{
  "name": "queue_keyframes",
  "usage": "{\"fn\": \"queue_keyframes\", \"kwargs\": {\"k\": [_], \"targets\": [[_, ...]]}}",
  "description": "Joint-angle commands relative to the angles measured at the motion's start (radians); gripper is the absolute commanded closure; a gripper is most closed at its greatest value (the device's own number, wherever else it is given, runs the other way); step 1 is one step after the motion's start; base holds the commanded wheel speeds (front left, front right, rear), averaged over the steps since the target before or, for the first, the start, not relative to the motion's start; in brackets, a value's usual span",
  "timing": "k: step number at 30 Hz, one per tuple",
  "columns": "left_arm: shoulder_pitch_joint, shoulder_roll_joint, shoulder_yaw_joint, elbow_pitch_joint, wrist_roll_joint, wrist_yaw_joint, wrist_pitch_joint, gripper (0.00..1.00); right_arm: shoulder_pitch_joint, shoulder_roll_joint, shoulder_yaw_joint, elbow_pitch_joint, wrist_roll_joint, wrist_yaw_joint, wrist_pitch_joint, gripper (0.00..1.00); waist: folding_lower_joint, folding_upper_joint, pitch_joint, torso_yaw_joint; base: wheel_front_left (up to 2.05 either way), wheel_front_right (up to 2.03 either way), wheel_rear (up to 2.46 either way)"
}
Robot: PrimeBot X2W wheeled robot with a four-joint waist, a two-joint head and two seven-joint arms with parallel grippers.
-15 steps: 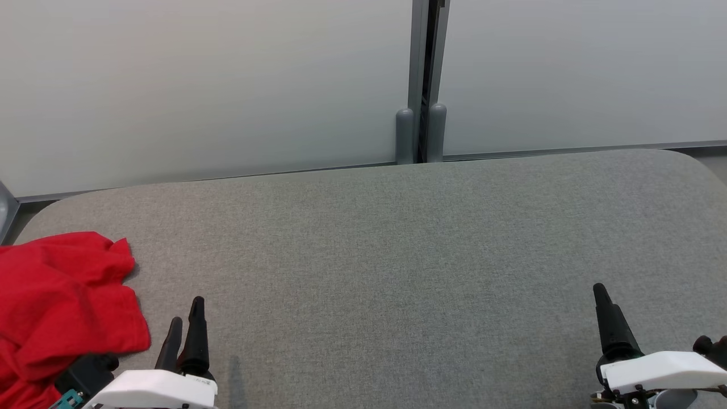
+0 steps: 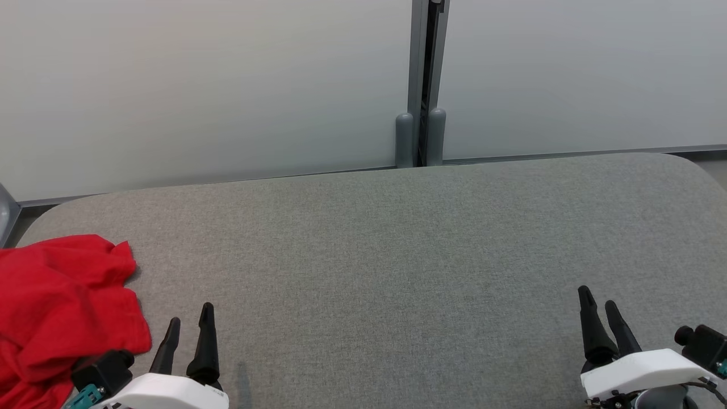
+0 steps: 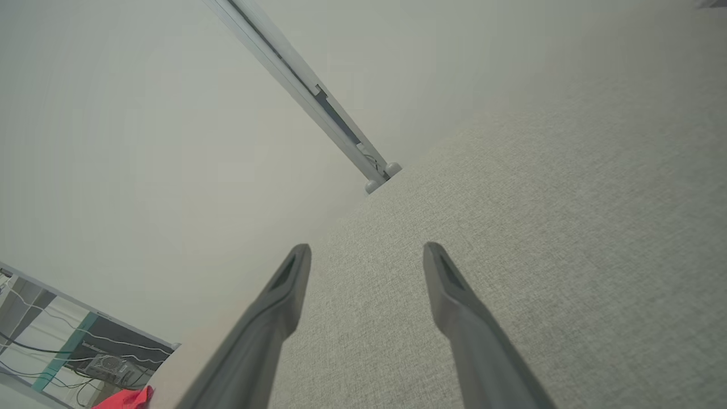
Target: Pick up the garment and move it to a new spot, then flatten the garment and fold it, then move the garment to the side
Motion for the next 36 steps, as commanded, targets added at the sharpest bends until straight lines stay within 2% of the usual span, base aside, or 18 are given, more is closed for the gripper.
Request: {"fn": "queue_keyframes", "kwargs": {"k": [1, 14, 24, 29, 36], "targets": [[-0.009, 0.009, 0.0, -0.012, 0.024, 0.002, -0.007, 0.0, -0.02, -0.01, 0.001, -0.01, -0.023, 0.004, -0.003, 0.0, 0.0, 0.0, 0.0, 0.0, 0.0, 0.0, 0.0], [0.004, 0.04, -0.023, -0.014, 0.184, 0.021, -0.042, 0.0, -0.009, -0.012, 0.008, -0.034, -0.206, 0.004, 0.004, 0.0, 0.0, 0.0, -0.003, 0.006, 0.0, 0.0, 0.0], [-0.003, 0.056, -0.027, 0.019, 0.242, 0.01, -0.034, 0.0, 0.001, -0.013, 0.012, -0.033, -0.314, 0.005, 0.032, 0.0, 0.0, 0.0, -0.007, 0.007, 0.0, 0.0, 0.0], [0.003, 0.043, -0.01, 0.021, 0.238, 0.022, 0.002, 0.0, 0.002, -0.014, 0.011, -0.038, -0.345, 0.005, 0.044, 0.0, 0.0, 0.0, -0.011, 0.006, 0.0, 0.0, 0.0], [0.015, 0.045, -0.004, -0.007, 0.287, 0.066, 0.034, 0.0, 0.007, -0.015, 0.014, -0.052, -0.401, 0.005, 0.054, 0.0, 0.0, 0.0, -0.015, 0.007, 0.0, 0.0, 0.0]]}}
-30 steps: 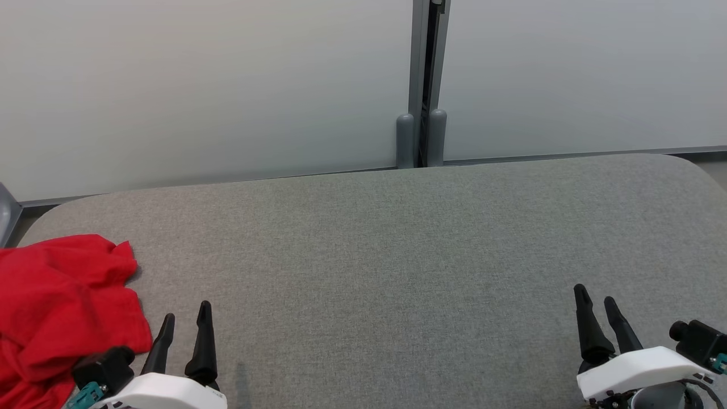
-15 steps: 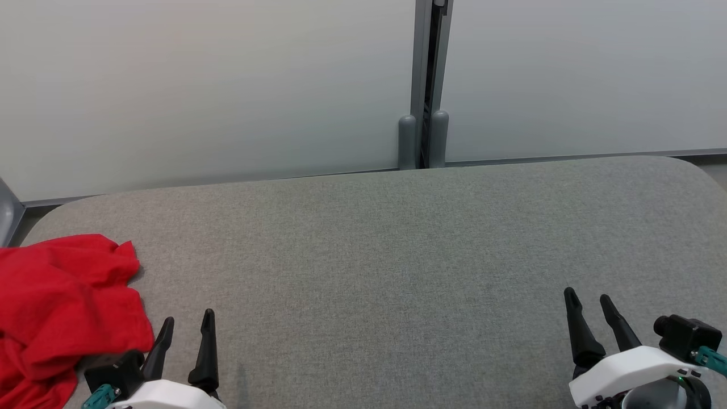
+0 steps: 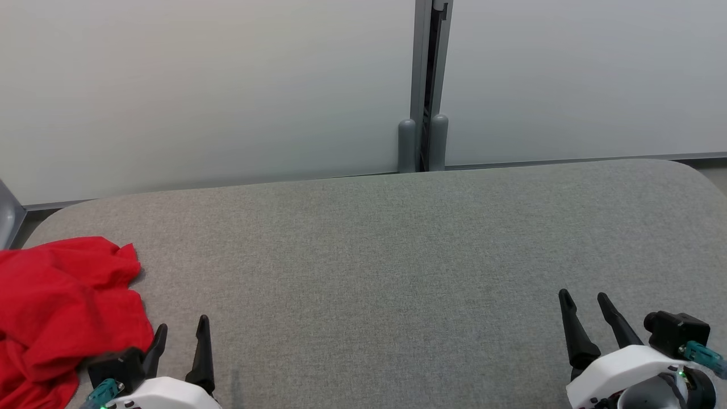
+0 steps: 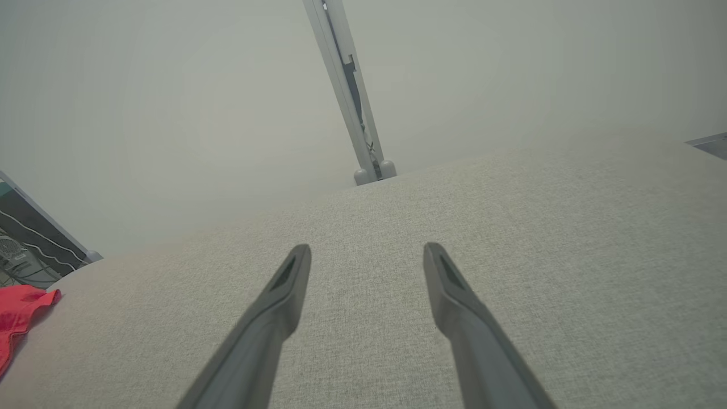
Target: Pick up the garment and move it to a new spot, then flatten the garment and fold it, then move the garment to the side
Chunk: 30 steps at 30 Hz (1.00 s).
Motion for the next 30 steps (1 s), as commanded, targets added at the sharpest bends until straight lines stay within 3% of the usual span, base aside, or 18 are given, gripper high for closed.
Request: {"fn": "queue_keyframes", "kwargs": {"k": [1, 30], "targets": [[0.005, 0.009, 0.001, -0.016, 0.031, 0.015, -0.001, 0.0, 0.001, -0.009, 0.001, -0.01, -0.027, 0.004, 0.001, 0.0, 0.0, 0.0, -0.001, 0.0, 0.0, 0.0, 0.0], [0.052, 0.026, -0.038, -0.049, 0.179, 0.042, -0.024, 0.0, 0.013, -0.012, 0.028, -0.002, -0.213, 0.004, -0.02, 0.0, 0.0, 0.0, -0.023, -0.005, 0.0, 0.0, 0.0]]}}
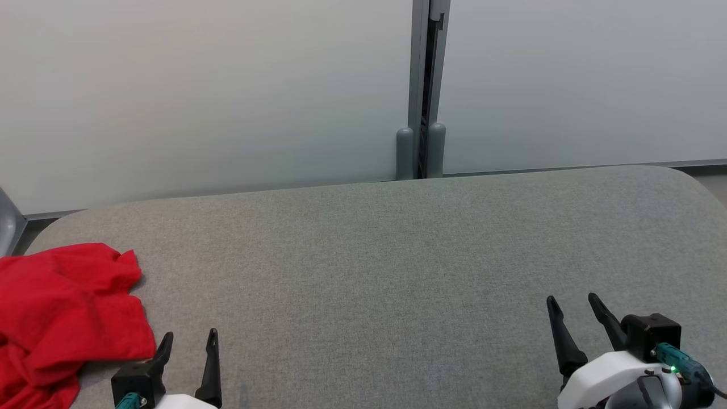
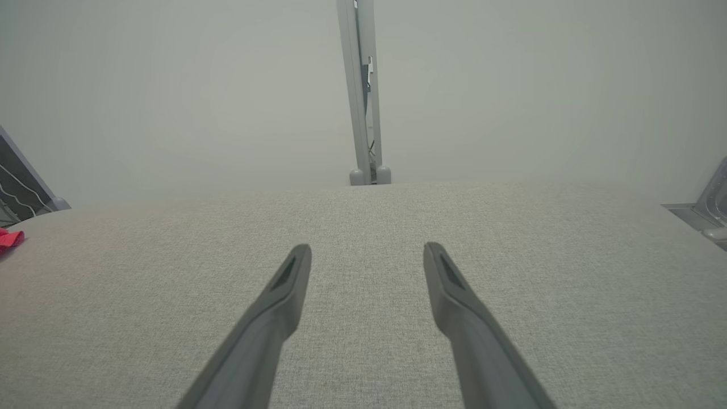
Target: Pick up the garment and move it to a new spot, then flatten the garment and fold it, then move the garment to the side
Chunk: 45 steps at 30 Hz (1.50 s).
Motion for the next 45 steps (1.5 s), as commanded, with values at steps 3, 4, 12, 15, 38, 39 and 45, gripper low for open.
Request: {"fn": "queue_keyframes", "kwargs": {"k": [3, 4, 12, 15, 38, 39, 45], "targets": [[0.007, 0.007, -0.001, -0.006, 0.013, 0.008, -0.005, 0.0, 0.01, -0.009, 0.003, 0.004, -0.016, 0.002, -0.008, 0.0, 0.0, 0.0, -0.004, 0.0, 0.0, 0.0, 0.0], [0.008, 0.006, 0.0, -0.007, 0.008, 0.009, -0.003, 0.0, 0.01, -0.009, 0.003, 0.004, -0.016, 0.002, -0.006, 0.0, 0.0, 0.0, -0.004, 0.0, 0.0, 0.0, 0.0], [0.016, 0.008, -0.006, -0.014, 0.0, 0.016, 0.006, 0.0, 0.01, -0.009, 0.006, 0.007, -0.002, 0.002, -0.004, 0.0, 0.0, 0.0, -0.008, -0.002, 0.0, 0.0, 0.0], [0.016, 0.011, -0.009, -0.016, 0.0, 0.02, 0.008, 0.0, 0.008, -0.009, 0.007, 0.006, -0.004, 0.002, -0.001, 0.0, 0.0, 0.0, -0.008, -0.002, 0.0, 0.0, 0.0], [0.011, 0.039, -0.025, -0.033, 0.008, 0.038, 0.035, 0.0, 0.034, -0.008, 0.001, 0.004, 0.028, 0.002, -0.013, 0.0, 0.0, 0.0, -0.018, 0.229, 0.0, 0.0, 0.0], [0.014, 0.038, -0.022, -0.036, 0.004, 0.041, 0.04, 0.0, 0.034, -0.008, 0.001, 0.007, 0.033, 0.002, -0.013, 0.0, 0.0, 0.0, -0.019, 0.255, 0.0, 0.0, 0.0], [0.029, 0.062, -0.009, -0.063, 0.001, 0.054, 0.058, 0.0, 0.022, -0.008, 0.026, 0.022, 0.058, 0.002, -0.033, 0.0, 0.0, 0.0, -0.024, 0.396, 0.0, 0.0, 0.0]]}}
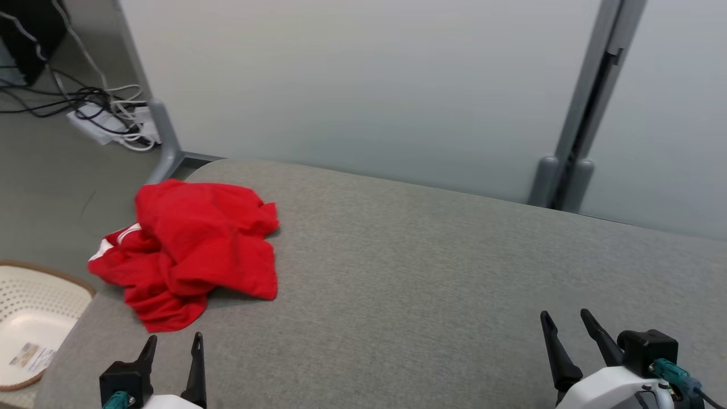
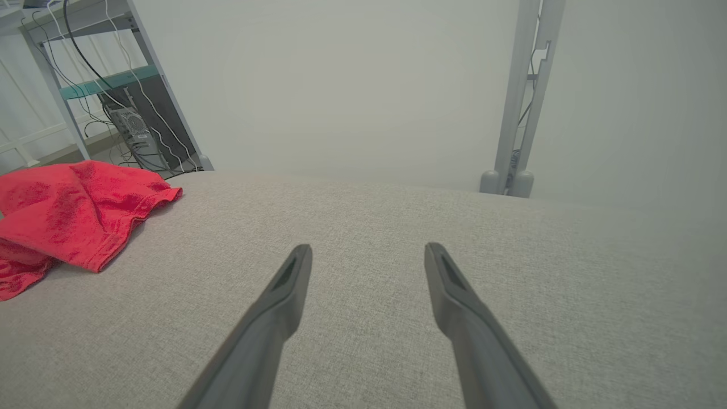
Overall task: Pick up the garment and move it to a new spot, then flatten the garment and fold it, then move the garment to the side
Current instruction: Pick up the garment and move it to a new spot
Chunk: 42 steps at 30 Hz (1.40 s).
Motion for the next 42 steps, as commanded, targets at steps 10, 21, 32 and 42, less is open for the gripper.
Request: {"fn": "queue_keyframes", "kwargs": {"k": [10, 21, 32, 42], "targets": [[0.051, 0.015, 0.069, -0.076, -0.036, 0.054, -0.022, 0.0, -0.101, -0.007, 0.104, 0.043, 0.026, 0.002, -0.01, 0.0, 0.0, 0.0, 0.049, 0.187, 0.0, 0.0, 0.0], [0.105, 0.001, 0.095, -0.112, -0.065, 0.079, -0.05, 0.0, -0.192, -0.007, 0.183, 0.115, 0.043, 0.002, -0.031, 0.0, 0.0, 0.0, 0.076, 0.203, 0.0, 0.0, 0.0], [-0.199, 0.03, -0.013, 0.034, -0.106, -0.062, 0.159, 0.0, -0.161, -0.007, 0.158, 0.131, 0.028, 0.002, -0.042, 0.0, 0.0, 0.0, 0.077, 0.198, 0.0, 0.0, 0.0], [-0.679, -0.064, -0.005, 0.443, -0.235, -0.076, 0.427, 0.0, -0.112, -0.008, 0.11, -0.006, -0.071, 0.002, 0.054, 0.0, 0.0, 0.0, 0.204, 0.077, 0.0, 0.0, 0.0]]}}
